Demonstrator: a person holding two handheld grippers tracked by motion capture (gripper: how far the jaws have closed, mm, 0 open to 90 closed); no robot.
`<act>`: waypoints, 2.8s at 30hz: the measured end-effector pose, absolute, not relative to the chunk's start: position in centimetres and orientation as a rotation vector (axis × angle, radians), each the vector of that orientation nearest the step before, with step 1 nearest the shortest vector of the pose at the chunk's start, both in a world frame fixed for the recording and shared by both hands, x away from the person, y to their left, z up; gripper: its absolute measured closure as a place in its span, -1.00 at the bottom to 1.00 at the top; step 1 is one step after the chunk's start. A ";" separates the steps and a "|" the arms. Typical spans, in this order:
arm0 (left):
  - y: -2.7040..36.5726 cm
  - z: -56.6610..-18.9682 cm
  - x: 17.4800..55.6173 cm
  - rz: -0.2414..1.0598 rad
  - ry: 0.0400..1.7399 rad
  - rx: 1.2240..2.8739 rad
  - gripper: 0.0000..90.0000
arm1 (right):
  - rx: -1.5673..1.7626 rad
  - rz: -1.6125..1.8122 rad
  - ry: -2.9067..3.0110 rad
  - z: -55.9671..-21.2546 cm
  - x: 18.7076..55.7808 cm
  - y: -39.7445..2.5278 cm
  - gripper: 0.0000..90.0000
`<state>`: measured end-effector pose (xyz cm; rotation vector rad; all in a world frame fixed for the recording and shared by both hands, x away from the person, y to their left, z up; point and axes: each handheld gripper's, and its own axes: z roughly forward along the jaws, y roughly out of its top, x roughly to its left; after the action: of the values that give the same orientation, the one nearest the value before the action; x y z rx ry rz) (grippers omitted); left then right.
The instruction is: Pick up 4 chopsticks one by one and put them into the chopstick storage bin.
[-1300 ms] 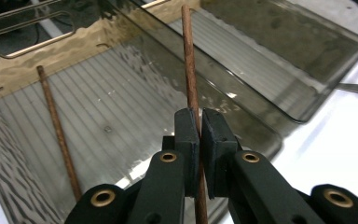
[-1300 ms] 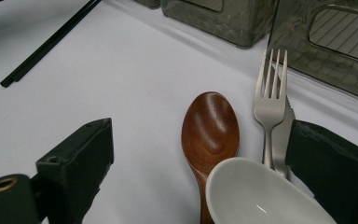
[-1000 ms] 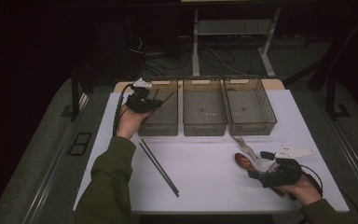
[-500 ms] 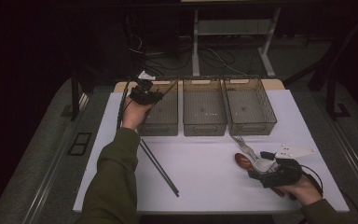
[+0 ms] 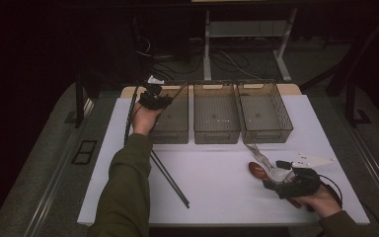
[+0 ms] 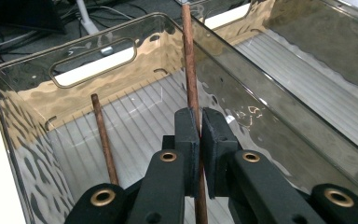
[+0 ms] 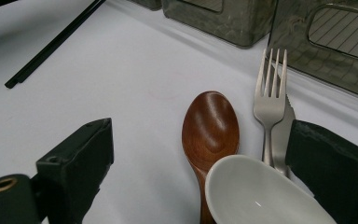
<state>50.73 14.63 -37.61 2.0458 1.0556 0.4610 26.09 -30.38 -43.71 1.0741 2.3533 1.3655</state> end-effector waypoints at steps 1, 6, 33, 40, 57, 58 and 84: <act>14.5 -37.7 50.8 0.458 1.063 2.043 0.87 | 1.073 1.366 2.353 -43.7 26.1 -30.4 -0.84; 14.2 -37.8 50.8 0.514 1.081 2.061 0.59 | 1.069 1.368 2.350 -43.7 26.1 -30.4 -0.84; 13.5 -34.9 43.6 0.441 0.980 2.038 -0.12 | 1.077 1.368 2.344 -43.6 26.0 -30.5 -0.84; 13.5 -35.0 40.9 0.425 0.941 2.047 -0.13 | 1.078 1.369 2.342 -43.6 26.0 -30.5 -0.84; 15.8 -38.0 35.1 0.464 1.012 2.114 0.35 | 1.081 1.366 2.336 -43.5 25.9 -30.6 -0.84; 16.0 -38.3 35.0 0.465 1.023 2.120 0.35 | 1.081 1.366 2.336 -43.5 25.9 -30.6 -0.84; 19.8 -43.4 35.8 0.414 1.284 2.190 0.84 | 1.078 1.362 2.335 -43.5 25.8 -30.5 -0.84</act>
<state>35.82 19.76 -43.36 2.1903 1.2844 0.4136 25.81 -30.50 -43.53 1.0779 2.3355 1.3622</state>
